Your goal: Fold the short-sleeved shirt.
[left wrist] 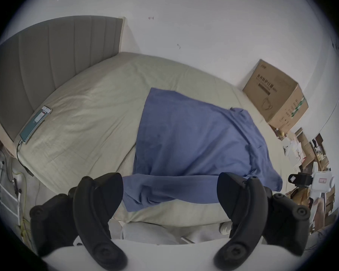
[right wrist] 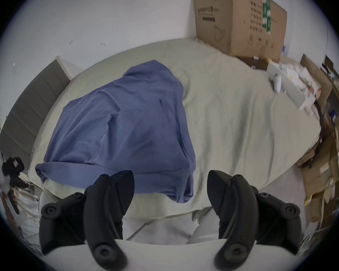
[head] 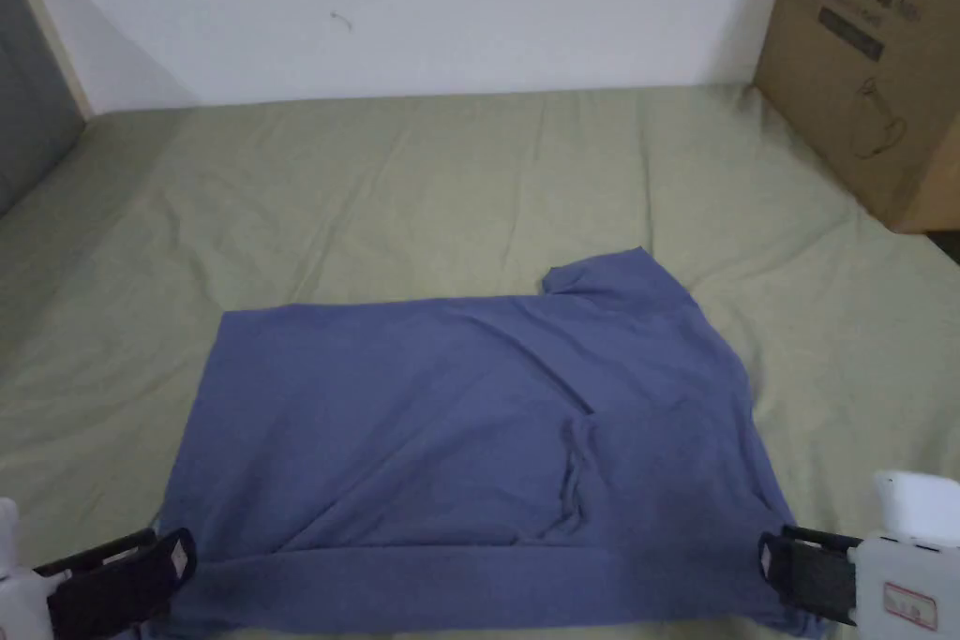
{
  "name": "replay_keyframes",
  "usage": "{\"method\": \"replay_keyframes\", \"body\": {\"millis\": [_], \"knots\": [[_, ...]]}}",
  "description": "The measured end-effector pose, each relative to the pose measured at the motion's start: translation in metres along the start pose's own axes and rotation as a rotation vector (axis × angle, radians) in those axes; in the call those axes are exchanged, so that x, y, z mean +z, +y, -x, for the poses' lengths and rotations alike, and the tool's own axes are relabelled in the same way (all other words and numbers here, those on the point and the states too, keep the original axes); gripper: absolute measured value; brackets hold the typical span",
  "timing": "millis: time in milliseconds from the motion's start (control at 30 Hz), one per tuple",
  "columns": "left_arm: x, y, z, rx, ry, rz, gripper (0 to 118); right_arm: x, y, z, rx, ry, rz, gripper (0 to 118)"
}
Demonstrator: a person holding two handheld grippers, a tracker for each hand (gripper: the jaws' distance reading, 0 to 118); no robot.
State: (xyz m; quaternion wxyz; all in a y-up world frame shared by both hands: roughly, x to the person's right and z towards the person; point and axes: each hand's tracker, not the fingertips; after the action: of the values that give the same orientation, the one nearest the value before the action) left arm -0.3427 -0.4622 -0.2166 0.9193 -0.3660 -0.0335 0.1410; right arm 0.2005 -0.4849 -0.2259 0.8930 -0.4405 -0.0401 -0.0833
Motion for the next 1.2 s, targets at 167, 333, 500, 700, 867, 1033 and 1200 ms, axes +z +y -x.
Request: {"method": "replay_keyframes", "body": {"millis": [167,333,500,700,867,1033,1200], "knots": [[0.021,-0.017,-0.002,0.035,0.011,-0.019,2,0.049,-0.012,0.024,0.005,-0.058,-0.190,12],[0.022,-0.041,0.005,-0.007,0.080,0.019,0,0.056,-0.030,0.031,-0.039,-0.017,-0.164,0],[0.007,-0.038,0.019,0.019,0.104,0.021,49,0.036,-0.042,0.022,-0.052,-0.034,-0.068,0],[-0.046,-0.023,0.043,0.073,0.123,0.035,82,0.022,-0.049,0.010,-0.082,-0.040,-0.019,0],[-0.088,-0.027,0.056,0.172,0.064,0.165,3,0.010,-0.048,-0.003,-0.101,-0.016,0.004,0],[-0.083,-0.032,0.048,0.081,0.102,0.142,3,-0.011,-0.030,-0.007,0.010,-0.008,0.033,94],[-0.075,-0.025,0.052,0.096,0.092,0.129,3,-0.054,-0.006,-0.012,0.008,-0.037,0.035,89]]}}
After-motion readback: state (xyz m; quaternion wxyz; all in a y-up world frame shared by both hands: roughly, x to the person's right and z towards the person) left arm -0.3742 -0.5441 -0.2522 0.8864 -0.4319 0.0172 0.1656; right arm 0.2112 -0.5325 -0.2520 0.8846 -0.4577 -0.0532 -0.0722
